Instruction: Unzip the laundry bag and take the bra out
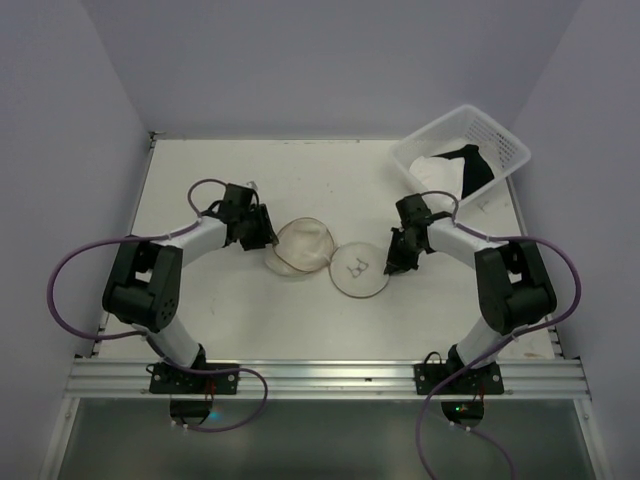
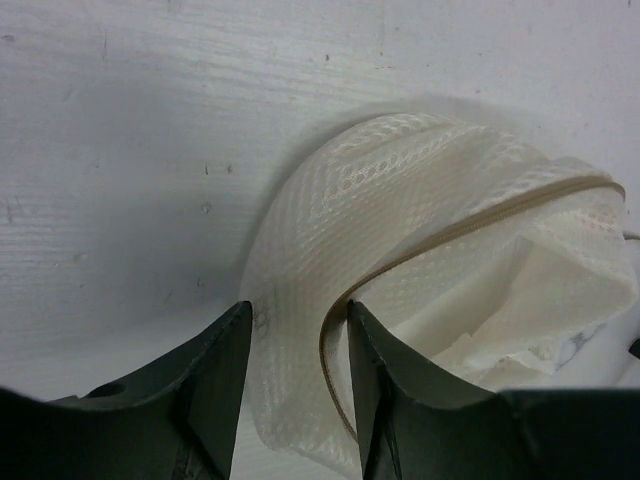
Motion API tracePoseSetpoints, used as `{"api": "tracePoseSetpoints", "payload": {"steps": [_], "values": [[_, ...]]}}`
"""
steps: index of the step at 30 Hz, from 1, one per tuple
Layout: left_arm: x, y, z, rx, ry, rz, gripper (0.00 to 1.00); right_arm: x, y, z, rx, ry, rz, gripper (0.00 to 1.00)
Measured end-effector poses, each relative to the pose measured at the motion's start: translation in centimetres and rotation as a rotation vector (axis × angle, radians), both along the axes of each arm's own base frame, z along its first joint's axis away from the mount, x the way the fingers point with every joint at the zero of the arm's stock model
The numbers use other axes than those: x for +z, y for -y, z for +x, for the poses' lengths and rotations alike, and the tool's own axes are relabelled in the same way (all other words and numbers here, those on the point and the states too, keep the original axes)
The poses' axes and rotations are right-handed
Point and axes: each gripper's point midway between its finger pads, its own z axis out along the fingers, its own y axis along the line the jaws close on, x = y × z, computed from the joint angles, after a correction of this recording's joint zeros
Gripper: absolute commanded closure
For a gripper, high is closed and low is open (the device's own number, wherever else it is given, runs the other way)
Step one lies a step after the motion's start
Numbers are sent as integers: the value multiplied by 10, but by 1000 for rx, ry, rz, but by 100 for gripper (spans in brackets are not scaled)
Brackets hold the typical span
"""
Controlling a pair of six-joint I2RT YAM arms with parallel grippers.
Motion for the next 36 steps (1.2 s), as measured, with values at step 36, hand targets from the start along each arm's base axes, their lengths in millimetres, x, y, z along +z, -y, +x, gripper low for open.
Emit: {"api": "tracePoseSetpoints", "payload": {"steps": [36], "values": [[-18,128,-10,-236,-1,-100,96,127,-98,56,269,201,92,100]]}}
